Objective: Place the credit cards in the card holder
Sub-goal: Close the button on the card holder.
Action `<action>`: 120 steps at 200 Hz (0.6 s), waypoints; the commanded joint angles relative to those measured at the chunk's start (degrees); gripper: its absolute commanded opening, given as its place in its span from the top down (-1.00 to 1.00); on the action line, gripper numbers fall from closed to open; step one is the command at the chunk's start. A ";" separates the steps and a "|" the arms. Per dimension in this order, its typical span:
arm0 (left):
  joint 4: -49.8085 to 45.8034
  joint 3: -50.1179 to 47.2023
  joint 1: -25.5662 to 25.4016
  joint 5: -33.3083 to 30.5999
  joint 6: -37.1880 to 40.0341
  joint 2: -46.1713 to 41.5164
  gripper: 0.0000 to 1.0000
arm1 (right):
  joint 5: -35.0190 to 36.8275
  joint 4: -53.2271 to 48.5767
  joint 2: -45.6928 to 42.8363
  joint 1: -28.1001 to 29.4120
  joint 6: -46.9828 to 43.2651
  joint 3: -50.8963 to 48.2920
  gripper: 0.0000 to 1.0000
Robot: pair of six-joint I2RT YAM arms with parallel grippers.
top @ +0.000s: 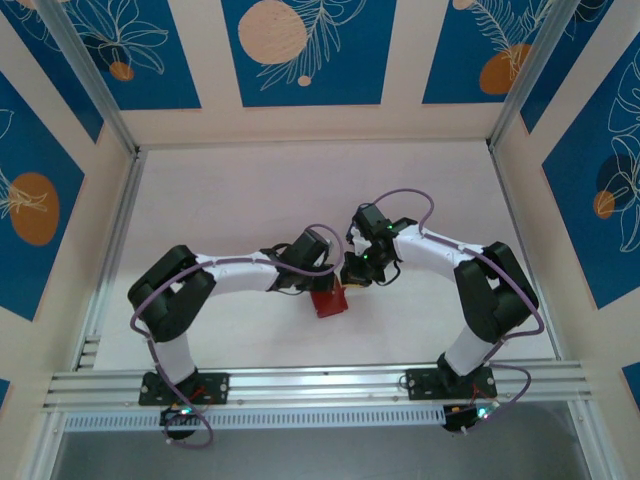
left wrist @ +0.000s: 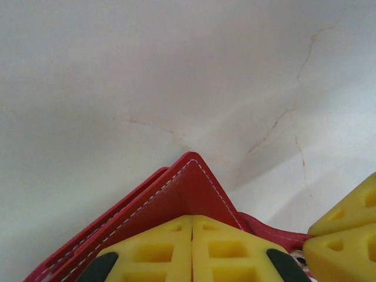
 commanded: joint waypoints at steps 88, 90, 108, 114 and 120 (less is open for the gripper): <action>-0.49 0.67 -0.34 4.54 -3.64 -1.31 0.86 | -2.90 2.99 3.48 2.22 1.95 -0.02 1.00; -0.40 0.66 -0.34 4.55 -3.86 -1.45 0.86 | -2.91 3.02 3.61 2.25 2.02 -0.02 1.00; -0.42 0.36 -0.38 3.61 -5.21 -3.24 0.86 | -2.91 3.25 4.24 2.48 2.39 -0.02 1.00; -0.71 -0.06 -0.34 2.83 -5.51 -4.11 0.86 | -2.92 3.38 4.28 2.60 2.46 -0.02 1.00; -0.92 -0.53 -0.25 2.11 -5.69 -4.95 0.86 | -2.95 3.33 4.33 2.69 2.49 -0.02 1.00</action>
